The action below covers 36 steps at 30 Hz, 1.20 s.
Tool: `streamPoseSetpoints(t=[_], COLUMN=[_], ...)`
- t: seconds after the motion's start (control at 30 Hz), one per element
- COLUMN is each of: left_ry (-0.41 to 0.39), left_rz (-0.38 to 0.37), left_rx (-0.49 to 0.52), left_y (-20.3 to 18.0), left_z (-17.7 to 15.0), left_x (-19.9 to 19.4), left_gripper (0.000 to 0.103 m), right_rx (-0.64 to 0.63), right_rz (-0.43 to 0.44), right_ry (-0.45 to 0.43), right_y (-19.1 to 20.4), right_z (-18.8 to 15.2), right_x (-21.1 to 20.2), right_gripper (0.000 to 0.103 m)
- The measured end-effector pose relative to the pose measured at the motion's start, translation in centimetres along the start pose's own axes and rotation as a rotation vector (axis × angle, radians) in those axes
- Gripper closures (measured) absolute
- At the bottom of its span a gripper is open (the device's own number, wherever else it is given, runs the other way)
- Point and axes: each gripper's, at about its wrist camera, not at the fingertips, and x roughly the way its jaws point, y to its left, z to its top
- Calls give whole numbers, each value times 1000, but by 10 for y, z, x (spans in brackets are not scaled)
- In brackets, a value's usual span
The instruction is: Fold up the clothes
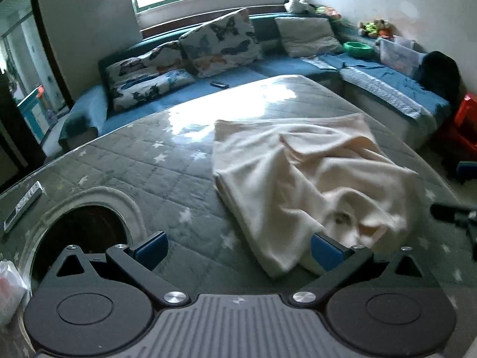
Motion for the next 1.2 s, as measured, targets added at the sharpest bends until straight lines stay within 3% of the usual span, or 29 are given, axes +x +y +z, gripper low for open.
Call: streamPoseSetpoints(t=[0.1, 0.23, 0.47, 0.57, 0.73, 0.8, 0.9, 0.97, 1.03, 1.2], left_ry=[38, 98, 160, 164, 165, 161, 147, 136, 124, 118], left_rz=[7, -44, -101, -127, -184, -195, -198, -202, -195, -167], left_rx=[-34, -93, -105, -103, -123, -128, -126, -123, -125, -139], left_y=[10, 18, 14, 14, 20, 23, 28, 33, 39, 57], left_z=[8, 9, -2, -5, -6, -6, -8, -9, -11, -19], left_x=[23, 46, 64, 65, 63, 61, 56, 51, 45, 34], left_gripper=[1, 8, 24, 40, 81, 87, 93, 95, 97, 97], right_rx=[13, 10, -59, -97, -166, -188, -182, -183, -170, -111], right_rz=[6, 19, 65, 104, 133, 121, 121, 106, 85, 43], right_ry=[0, 29, 88, 110, 147, 147, 136, 127, 123, 77], right_y=[-10, -21, -17, -7, 14, 19, 21, 19, 15, -3], right_z=[19, 39, 62, 66, 64, 63, 64, 66, 69, 73], right_x=[21, 58, 126, 146, 170, 176, 177, 176, 173, 155], right_gripper=[27, 36, 39, 39, 41, 46, 62, 82, 90, 99])
